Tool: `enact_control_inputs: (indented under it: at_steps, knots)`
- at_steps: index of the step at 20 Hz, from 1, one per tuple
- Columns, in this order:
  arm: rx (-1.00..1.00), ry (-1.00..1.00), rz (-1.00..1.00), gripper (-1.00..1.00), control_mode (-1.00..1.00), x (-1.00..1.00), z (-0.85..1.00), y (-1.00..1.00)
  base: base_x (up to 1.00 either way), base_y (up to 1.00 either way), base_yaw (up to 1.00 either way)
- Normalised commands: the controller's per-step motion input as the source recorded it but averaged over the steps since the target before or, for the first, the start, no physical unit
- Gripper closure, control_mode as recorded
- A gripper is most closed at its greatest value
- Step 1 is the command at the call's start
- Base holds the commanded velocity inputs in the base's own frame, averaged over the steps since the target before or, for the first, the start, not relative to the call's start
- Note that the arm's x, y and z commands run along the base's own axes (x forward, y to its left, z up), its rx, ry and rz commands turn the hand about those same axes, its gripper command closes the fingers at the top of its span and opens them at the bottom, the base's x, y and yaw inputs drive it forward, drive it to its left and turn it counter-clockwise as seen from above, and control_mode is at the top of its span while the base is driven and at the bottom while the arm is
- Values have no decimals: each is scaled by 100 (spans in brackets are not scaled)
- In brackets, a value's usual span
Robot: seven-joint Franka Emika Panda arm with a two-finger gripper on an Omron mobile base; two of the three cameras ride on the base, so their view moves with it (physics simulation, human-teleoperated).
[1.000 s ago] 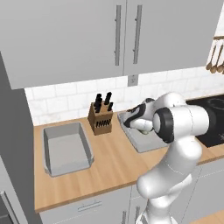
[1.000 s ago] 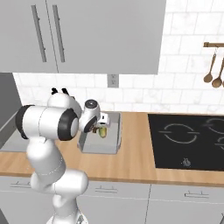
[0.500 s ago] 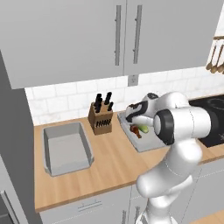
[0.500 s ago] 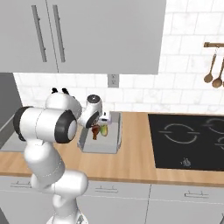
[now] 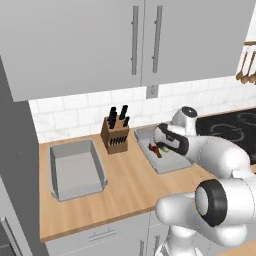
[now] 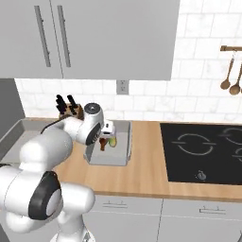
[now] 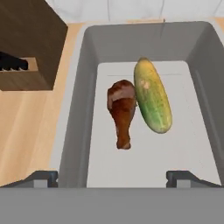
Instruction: Place one cucumber and one chicken drumstick in each tupperware on the nearby counter, to pack two identical lunches.
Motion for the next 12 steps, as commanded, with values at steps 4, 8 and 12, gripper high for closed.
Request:
enact_control_inputs:
  at_steps: [4,8,12]
  knots:
    - [0,-16,0,-100,-100,-100,48,4,0,0,0]
    - [0,-17,0,-100,-100,-100,69,11,0,0,0]
    - [0,-16,0,-100,-100,-98,52,14,0,0,0]
